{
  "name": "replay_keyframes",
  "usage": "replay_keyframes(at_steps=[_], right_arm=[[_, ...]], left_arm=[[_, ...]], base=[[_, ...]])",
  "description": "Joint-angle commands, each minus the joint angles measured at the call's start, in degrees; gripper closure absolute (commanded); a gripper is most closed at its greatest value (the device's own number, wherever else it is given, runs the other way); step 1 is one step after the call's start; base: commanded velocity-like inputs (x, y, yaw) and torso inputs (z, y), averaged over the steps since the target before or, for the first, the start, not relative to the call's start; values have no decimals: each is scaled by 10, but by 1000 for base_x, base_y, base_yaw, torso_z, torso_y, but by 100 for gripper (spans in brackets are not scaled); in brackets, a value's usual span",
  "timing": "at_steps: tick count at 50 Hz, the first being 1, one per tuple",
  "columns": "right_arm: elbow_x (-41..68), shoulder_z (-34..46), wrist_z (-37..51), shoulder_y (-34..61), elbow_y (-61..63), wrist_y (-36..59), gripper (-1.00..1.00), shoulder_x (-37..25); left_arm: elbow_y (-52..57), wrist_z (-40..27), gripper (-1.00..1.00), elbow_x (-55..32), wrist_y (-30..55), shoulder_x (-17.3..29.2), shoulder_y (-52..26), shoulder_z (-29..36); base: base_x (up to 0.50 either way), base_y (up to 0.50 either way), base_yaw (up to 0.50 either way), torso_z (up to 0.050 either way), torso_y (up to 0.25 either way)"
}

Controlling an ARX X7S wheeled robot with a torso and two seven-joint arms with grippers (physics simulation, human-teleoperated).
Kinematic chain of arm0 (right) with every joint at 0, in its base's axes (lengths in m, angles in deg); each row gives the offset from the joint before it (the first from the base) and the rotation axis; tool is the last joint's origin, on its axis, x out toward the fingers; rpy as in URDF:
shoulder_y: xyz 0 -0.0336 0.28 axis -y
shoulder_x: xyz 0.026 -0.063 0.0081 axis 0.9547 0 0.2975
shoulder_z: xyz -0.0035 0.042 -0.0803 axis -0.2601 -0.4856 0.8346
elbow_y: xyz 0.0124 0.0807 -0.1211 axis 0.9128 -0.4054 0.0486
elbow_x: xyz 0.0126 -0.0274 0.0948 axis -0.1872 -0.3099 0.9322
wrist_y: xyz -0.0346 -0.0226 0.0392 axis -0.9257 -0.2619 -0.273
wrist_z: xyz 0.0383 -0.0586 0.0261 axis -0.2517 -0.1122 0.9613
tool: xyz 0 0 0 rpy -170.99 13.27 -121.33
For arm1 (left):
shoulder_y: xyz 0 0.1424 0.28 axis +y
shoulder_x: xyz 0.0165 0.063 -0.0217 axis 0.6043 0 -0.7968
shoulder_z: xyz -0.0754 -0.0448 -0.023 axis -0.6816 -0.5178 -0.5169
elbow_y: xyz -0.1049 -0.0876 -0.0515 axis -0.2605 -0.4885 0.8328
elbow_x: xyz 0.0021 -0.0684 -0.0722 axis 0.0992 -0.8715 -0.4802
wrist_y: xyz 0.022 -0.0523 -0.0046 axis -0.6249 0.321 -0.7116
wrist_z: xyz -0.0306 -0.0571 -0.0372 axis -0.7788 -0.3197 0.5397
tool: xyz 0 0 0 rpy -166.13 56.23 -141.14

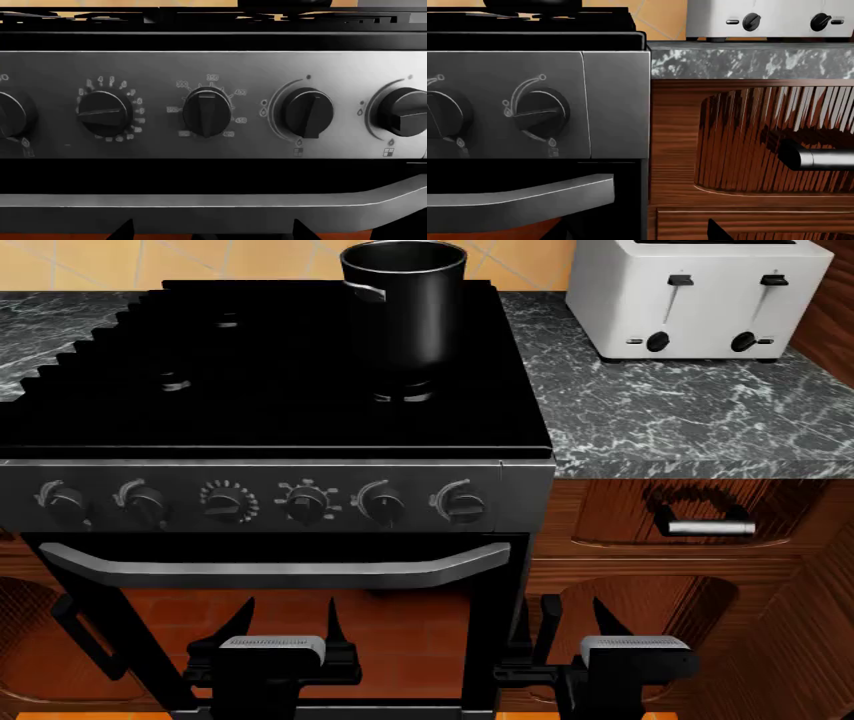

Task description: Turn off the front right burner of the stove.

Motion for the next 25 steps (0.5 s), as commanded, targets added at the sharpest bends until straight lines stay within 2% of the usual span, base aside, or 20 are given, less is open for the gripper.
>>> replay_keyframes(at_steps=[1, 15, 25], right_arm=[[10, 12, 11, 0, 0, 1, -100, -9], [27, 41, 38, -2, 2, 0, -100, -30], [36, 54, 46, -2, 1, -5, -100, -39]], left_arm=[[-2, -11, -100, -11, 5, 9, 0, 9], [-4, -33, -100, -34, 10, 31, 1, 32], [-1, -40, -100, -47, 9, 41, 6, 40]], base=[[0, 0, 0, 0, 0], [0, 3, 0, 0, 0], [0, 148, 0, 0, 0]])
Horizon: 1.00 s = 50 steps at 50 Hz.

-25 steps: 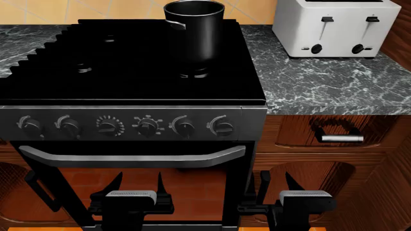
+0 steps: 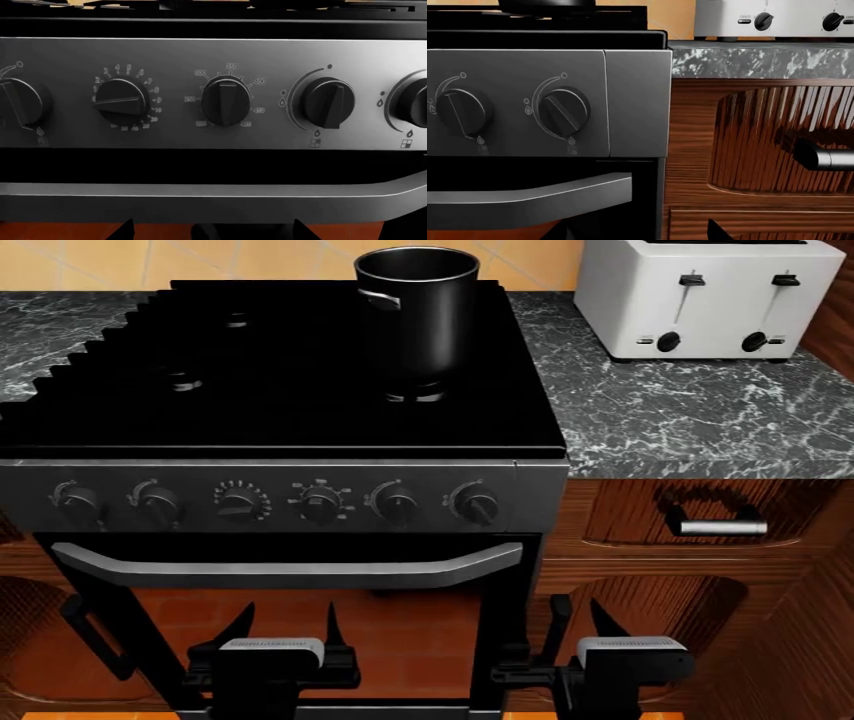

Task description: Turn off the front right burner of the stove.

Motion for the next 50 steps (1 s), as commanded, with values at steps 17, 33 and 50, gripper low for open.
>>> replay_keyframes(at_steps=[17, 33, 50], right_arm=[[20, 28, 24, 3, -3, -10, -100, -21], [22, 41, 39, 5, -4, -15, -100, -32], [33, 48, 53, 7, -1, -4, -100, -40]], left_arm=[[1, -16, -100, -20, -1, 26, 9, 29], [-1, -24, -100, -25, -2, 36, 6, 46], [-4, -30, -100, -32, -5, 44, 6, 57]], base=[[0, 181, 0, 0, 0], [0, 157, 0, 0, 0], [37, 0, 0, 0, 0]])
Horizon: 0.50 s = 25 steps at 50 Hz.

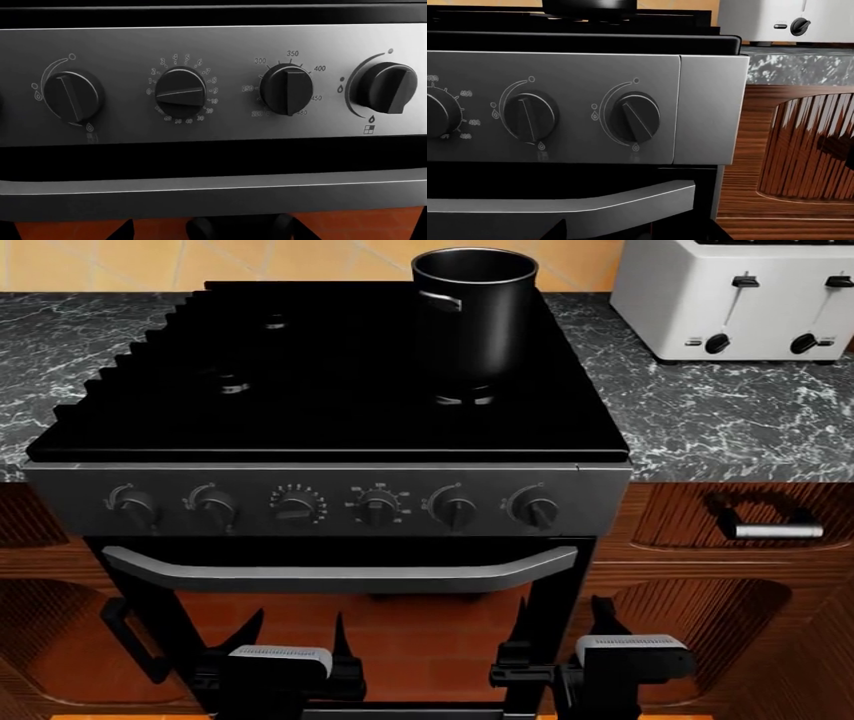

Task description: Turn off the front right burner of the stove.

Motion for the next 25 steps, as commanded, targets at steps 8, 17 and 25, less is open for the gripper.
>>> replay_keyframes(at_steps=[8, 17, 25], right_arm=[[11, 11, 8, 0, 3, 0, -100, -9], [15, 16, 12, 0, 3, -3, -100, -13], [19, 19, 15, 1, 3, -2, -100, -16]], left_arm=[[-2, -6, -100, -7, -4, 9, 1, 12], [-2, -10, -100, -10, -5, 13, 1, 16], [-2, -13, -100, -14, -5, 15, -1, 20]], base=[[83, 0, 0, 0, 0], [85, 0, 0, 0, 0], [86, 0, 0, 0, 0]])
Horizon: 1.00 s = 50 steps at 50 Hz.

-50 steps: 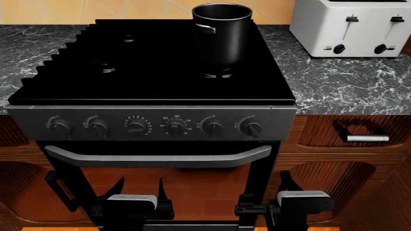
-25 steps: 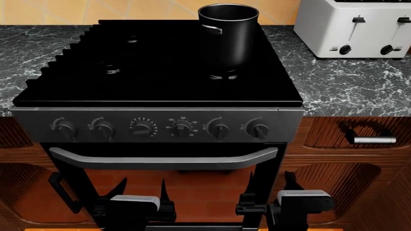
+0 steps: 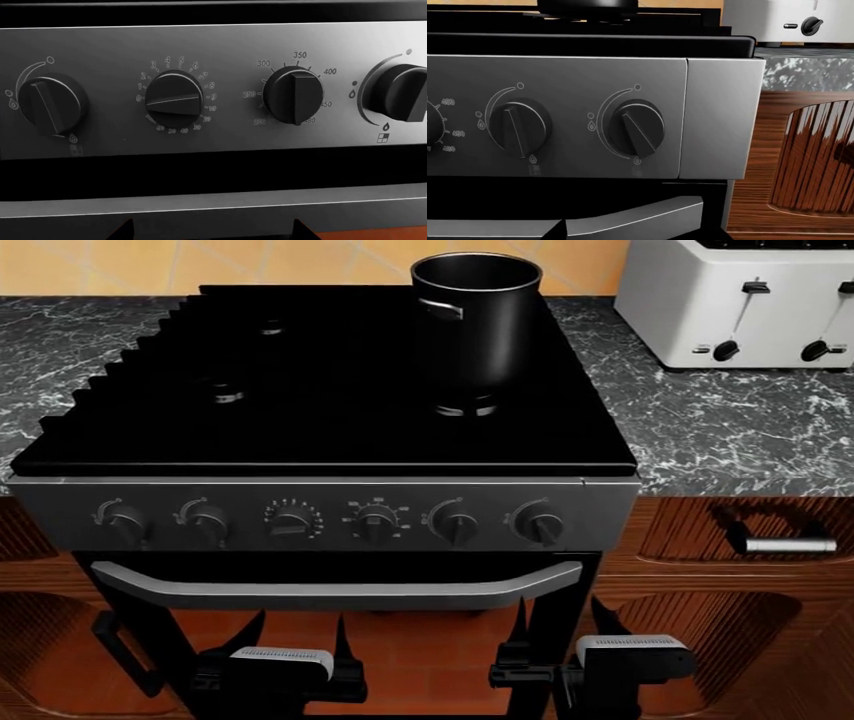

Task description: Turn off the front right burner of the stove.

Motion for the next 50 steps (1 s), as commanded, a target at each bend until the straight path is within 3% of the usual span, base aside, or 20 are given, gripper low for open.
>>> replay_keyframes(at_steps=[1, 31, 36, 50], right_arm=[[5, 6, 5, 1, 1, 0, -100, -5], [16, 15, 20, 3, 3, -2, -100, -11], [38, 7, 36, 5, 37, 41, -100, -4], [-56, 67, 51, 122, 20, 128, -100, -40]], left_arm=[[0, -4, -100, -4, 0, 4, -1, 5], [5, -18, -100, -16, 0, 13, 0, 14], [15, -23, -100, -24, 5, 14, 4, 11], [33, -27, -100, -39, 9, 16, 3, 10]], base=[[90, 0, 0, 0, 0], [69, 0, 0, 0, 0], [0, 0, 0, 0, 0], [0, 0, 0, 0, 0]])
